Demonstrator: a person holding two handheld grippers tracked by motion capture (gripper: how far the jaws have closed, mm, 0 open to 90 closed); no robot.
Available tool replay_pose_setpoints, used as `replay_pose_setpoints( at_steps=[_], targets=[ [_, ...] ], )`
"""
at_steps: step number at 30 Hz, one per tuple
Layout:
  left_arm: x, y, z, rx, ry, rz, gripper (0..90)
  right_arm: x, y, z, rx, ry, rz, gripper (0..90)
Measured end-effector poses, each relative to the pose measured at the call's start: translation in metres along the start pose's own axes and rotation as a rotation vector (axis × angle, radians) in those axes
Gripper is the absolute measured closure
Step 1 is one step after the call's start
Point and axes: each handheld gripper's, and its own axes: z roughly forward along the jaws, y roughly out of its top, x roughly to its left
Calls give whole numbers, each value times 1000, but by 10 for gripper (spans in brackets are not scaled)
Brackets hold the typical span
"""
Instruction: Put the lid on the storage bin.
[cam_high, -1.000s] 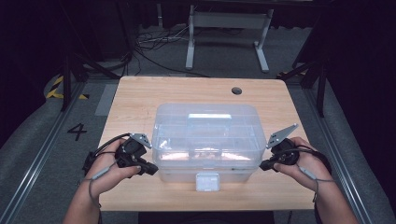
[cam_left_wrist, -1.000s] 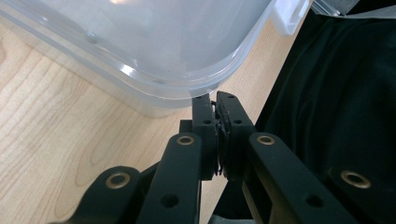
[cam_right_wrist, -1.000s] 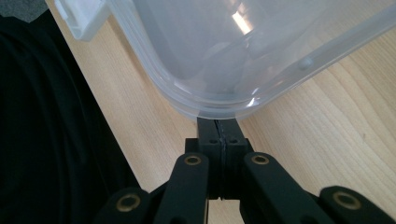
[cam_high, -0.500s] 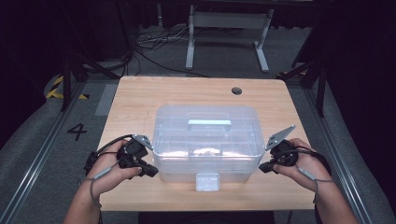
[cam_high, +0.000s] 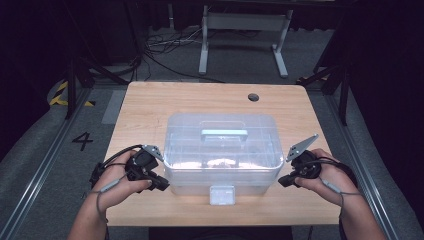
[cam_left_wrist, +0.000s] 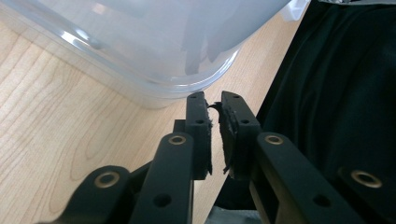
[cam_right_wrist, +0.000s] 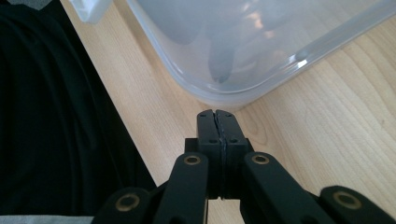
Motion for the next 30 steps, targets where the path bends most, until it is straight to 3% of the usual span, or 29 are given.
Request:
replay_pose_setpoints(
  at_steps=[7,13,22,30],
  targets=[
    [0,-9,-9,-39,15,-25,799,-4,2,-4,-23,1,-5,900],
    [-1,-14,-20,-124,49,-44,788,-4,3,-11,-43,3,-17,900],
    [0,-19,-37,-260,90,-78,772,-10,-3,-27,-119,-13,-8,899],
    [10,-22,-40,-316,149,-140,770,-18,-7,-36,-205,-54,32,898]
  ],
)
